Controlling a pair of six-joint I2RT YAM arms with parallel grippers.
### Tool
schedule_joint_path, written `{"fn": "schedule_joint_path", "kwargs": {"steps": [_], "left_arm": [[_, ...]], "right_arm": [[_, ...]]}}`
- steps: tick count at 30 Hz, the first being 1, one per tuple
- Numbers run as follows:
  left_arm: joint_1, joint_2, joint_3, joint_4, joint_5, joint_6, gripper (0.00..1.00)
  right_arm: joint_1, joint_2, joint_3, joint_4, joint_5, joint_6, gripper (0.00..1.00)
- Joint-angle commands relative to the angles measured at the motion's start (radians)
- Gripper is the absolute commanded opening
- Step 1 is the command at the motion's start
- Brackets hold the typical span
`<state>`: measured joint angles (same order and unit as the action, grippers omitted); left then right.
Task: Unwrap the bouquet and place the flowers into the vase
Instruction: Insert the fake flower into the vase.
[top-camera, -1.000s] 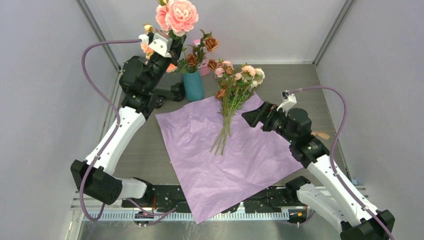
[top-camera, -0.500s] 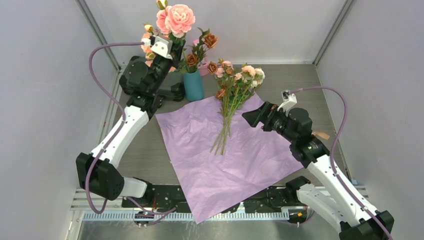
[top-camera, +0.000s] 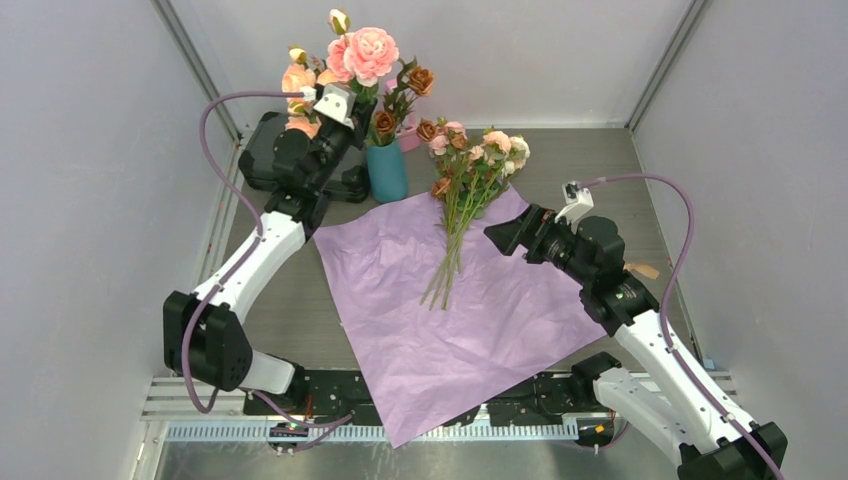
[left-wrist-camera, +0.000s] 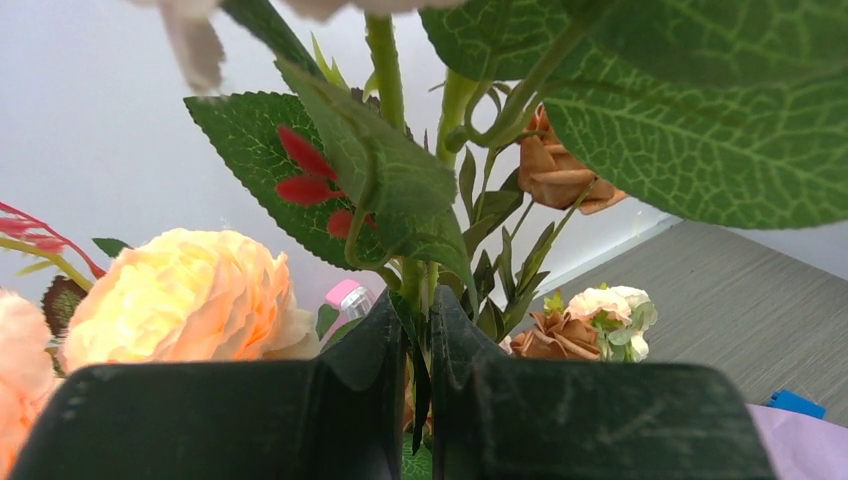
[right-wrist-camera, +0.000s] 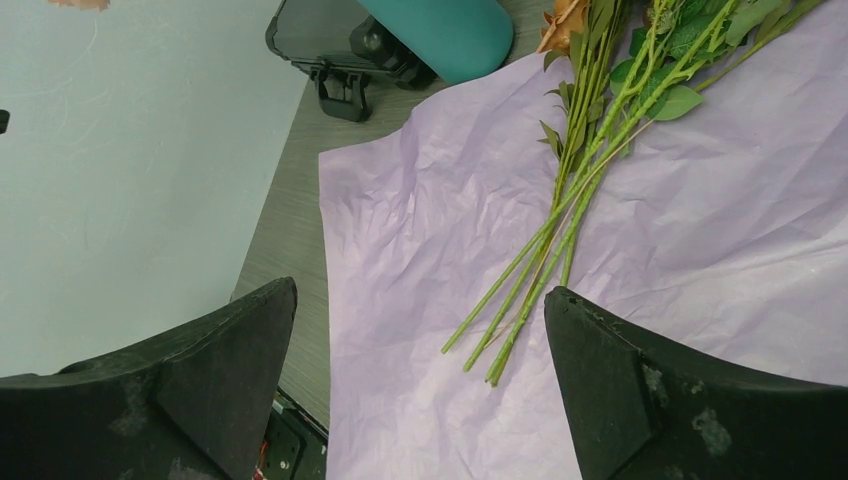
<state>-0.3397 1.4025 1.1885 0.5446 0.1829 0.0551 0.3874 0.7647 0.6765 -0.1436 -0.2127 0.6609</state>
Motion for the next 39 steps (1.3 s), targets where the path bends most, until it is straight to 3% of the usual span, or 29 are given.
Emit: {"fn": "schedule_joint_path", "kwargs": {"steps": [1, 39], "left_arm": [[0.008, 0.019, -0.012, 0.062, -0.015, -0.016, 0.0], [0.011, 0.134, -0.074, -0.022, -0.001, -0.005, 0.0]], "right_arm": [[-0.008, -0.016, 0.005, 0.039, -0.024, 0.009, 1.0], [-0.017, -0.027, -0.001, 0.035, -0.064, 0.023, 1.0]]}}
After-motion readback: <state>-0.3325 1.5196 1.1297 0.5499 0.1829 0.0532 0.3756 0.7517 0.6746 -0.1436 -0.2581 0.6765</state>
